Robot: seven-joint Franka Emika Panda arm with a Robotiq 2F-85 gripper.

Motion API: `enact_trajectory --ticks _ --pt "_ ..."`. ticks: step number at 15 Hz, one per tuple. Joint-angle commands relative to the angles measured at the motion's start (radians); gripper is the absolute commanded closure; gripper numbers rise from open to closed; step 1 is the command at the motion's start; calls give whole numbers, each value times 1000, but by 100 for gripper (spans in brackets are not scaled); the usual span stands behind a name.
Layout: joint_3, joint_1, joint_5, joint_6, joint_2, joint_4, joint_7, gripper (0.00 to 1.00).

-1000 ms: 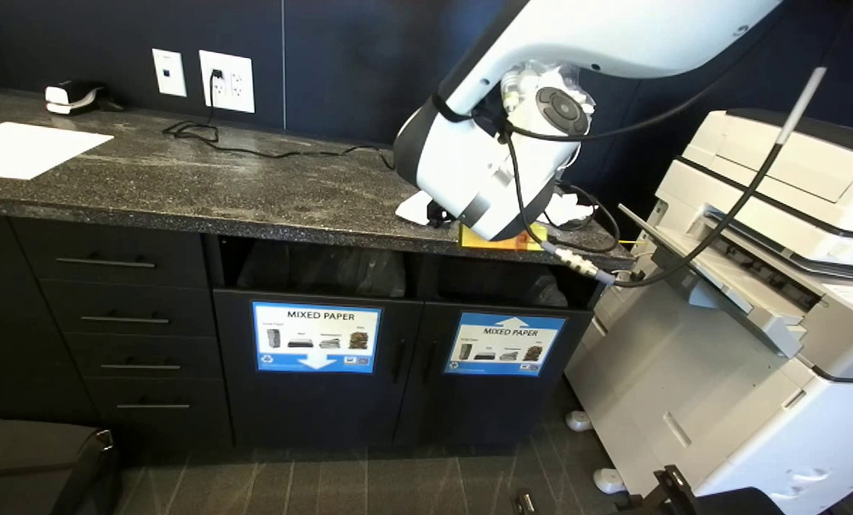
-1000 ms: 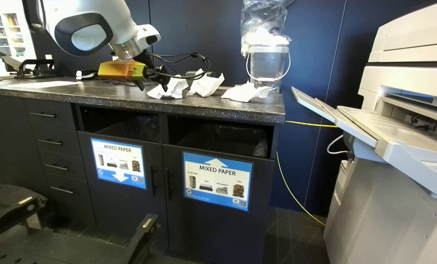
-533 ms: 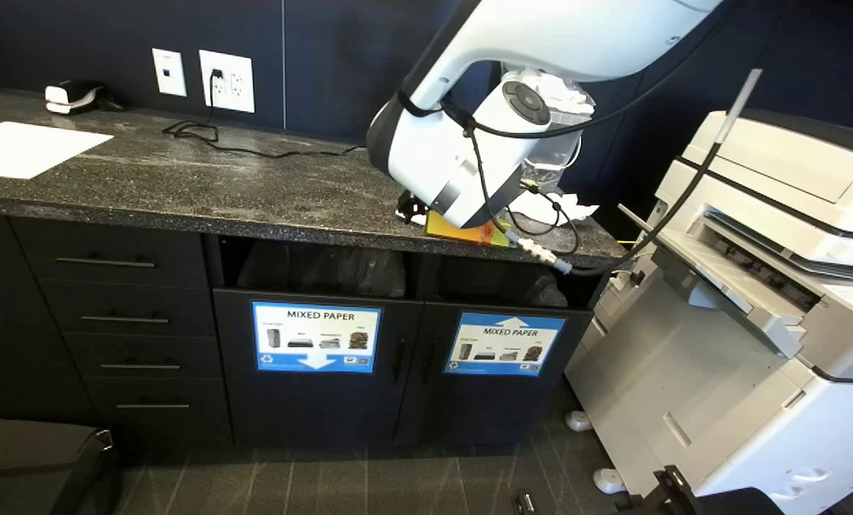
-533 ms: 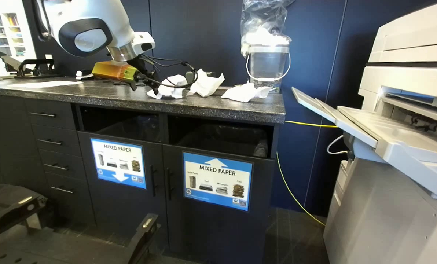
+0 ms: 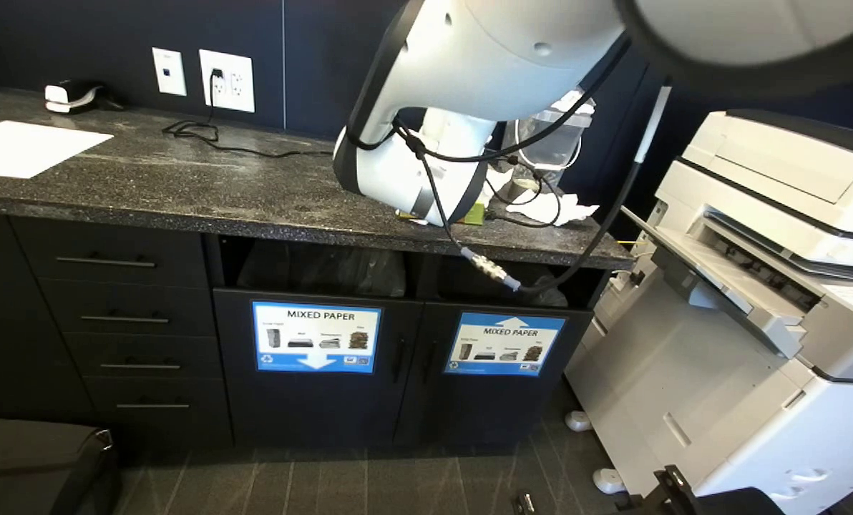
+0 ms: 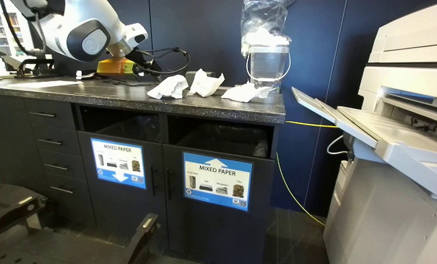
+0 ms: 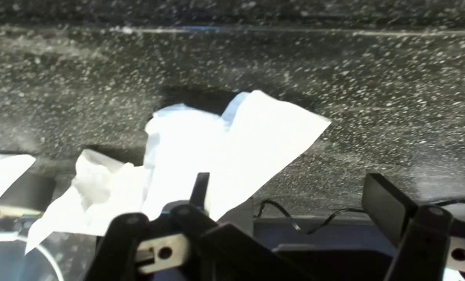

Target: Pick up two pieces of paper from the countertop and put them in the right bin.

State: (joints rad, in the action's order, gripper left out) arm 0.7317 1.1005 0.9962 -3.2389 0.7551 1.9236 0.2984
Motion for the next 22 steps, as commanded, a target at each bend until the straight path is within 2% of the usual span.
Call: enact_trajectory --ticks 1,4,7,8,12,18,22 --pt "264 149 -82 89 203 -53 -183 0" --pt "458 253 -151 317 337 -112 -348 0" --pt "497 229 -241 529 378 -221 -460 0" --pt "439 183 -405 533 318 -241 -571 0" --pt "349 65 -694 662 287 -380 -777 0" --pt "205 -130 -929 844 284 -573 -914 0" --pt "59 -266 -1035 1006 255 -688 -906 0"
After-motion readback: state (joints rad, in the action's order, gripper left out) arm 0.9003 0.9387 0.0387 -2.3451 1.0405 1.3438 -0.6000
